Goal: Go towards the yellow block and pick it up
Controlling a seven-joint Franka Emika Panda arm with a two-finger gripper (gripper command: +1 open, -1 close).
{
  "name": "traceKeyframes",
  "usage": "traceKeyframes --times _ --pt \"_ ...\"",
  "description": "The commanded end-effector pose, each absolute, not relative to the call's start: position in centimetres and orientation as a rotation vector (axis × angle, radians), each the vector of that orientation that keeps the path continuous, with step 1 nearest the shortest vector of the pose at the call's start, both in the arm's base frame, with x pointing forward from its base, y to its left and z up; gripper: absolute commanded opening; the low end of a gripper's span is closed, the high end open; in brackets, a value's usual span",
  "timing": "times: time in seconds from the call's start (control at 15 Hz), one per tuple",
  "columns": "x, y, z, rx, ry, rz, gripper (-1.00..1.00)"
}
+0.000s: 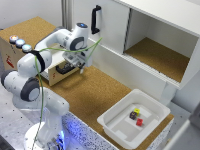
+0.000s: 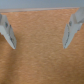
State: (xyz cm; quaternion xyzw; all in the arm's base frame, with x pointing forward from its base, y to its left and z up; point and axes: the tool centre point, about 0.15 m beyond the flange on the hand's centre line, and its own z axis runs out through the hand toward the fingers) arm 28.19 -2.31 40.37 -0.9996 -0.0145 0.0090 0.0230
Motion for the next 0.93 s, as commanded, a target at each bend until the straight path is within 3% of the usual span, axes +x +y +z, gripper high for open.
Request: traceKeyframes --times 0.0,0.33,0.87 --pt "30.5 -12.1 38.7 -3.111 0.122 0.043 1.00" --pt "31.1 -19.7 37.7 -3.144 0.256 0.113 1.00" --pt "34.3 -30.9 35.7 -3.129 0.067 0.147 1.00"
